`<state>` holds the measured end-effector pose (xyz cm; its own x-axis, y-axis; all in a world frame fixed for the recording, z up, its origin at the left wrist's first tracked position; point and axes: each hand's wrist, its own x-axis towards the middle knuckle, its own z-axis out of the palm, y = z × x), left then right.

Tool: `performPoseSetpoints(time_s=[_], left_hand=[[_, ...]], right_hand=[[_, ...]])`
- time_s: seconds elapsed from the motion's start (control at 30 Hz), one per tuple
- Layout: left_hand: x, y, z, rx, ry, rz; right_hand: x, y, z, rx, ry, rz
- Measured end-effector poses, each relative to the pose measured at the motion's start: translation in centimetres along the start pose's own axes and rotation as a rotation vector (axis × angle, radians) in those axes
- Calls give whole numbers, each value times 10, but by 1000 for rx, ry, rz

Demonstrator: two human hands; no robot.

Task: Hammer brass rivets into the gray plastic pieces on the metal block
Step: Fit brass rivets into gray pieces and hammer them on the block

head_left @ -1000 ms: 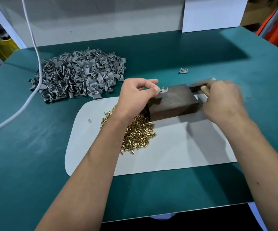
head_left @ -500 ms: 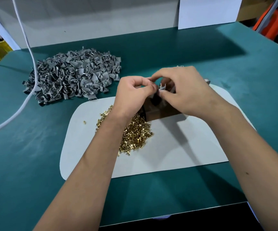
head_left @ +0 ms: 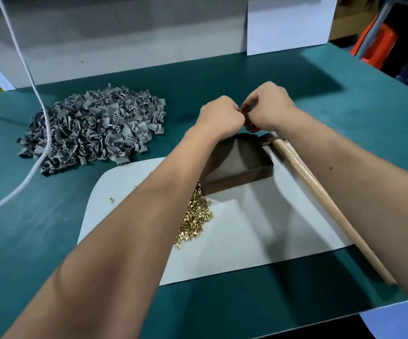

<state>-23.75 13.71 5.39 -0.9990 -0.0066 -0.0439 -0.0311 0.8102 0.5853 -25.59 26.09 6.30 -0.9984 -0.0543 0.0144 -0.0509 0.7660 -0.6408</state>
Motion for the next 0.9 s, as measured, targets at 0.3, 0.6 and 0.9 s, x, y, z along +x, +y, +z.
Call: performPoseSetpoints(time_s=[0.3,0.6,0.9], left_hand=[[-6,-20,-7,-26,149,22],[-81,-102,-46,-17,566,-166],[-98,-150,-50,140,583,-369]], right_hand=[[12,9,-5,73,54,118],[-80,-96,25,-188,-311,-697],[-111,-111,74,-583,-628,-835]])
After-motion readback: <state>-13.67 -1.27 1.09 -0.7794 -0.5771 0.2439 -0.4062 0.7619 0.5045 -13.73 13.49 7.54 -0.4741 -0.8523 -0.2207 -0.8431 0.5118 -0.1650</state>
